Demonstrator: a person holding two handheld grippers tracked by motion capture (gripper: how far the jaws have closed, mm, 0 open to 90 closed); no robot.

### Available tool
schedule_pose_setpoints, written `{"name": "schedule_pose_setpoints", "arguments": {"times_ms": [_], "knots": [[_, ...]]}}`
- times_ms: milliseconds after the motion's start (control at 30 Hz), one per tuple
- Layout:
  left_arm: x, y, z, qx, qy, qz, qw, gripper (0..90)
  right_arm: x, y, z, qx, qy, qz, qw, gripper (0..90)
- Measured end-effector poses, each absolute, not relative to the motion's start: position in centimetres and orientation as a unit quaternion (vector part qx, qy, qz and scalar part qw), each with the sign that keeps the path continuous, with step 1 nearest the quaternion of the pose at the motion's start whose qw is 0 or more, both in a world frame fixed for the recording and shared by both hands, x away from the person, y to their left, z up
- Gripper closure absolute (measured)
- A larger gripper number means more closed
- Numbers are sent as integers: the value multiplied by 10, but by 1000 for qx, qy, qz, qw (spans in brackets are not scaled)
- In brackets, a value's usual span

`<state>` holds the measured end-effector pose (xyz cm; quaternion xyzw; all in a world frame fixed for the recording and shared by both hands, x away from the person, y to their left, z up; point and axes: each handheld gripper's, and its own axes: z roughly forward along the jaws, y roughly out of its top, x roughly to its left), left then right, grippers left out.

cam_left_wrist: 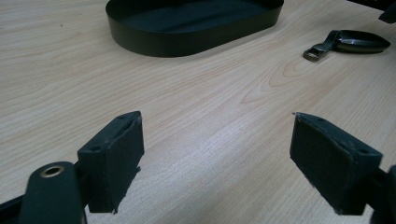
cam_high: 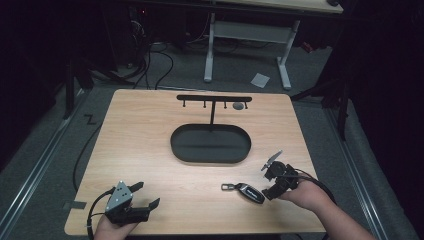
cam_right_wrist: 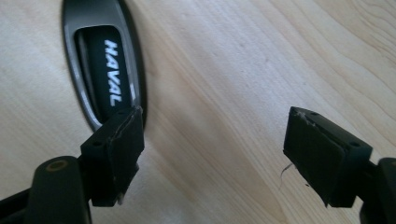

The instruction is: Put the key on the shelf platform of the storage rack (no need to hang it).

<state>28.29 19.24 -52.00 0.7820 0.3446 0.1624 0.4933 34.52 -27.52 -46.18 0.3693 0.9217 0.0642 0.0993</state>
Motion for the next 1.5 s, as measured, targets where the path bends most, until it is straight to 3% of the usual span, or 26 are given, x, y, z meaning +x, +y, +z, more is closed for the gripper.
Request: {"name": "schedule_pose_setpoints", "arguments": {"times_ms": [800, 1100, 1500], "knots": [[283, 192, -519, 783, 340, 159, 496, 183, 347, -215, -485, 316, 948, 13, 40, 267], [283, 193, -519, 781, 340, 159, 499, 183, 355, -208, -490, 318, 948, 7, 20, 393], [282, 191, -519, 784, 337, 156, 497, 184, 360, -207, -490, 314, 949, -1, 8, 478]]}}
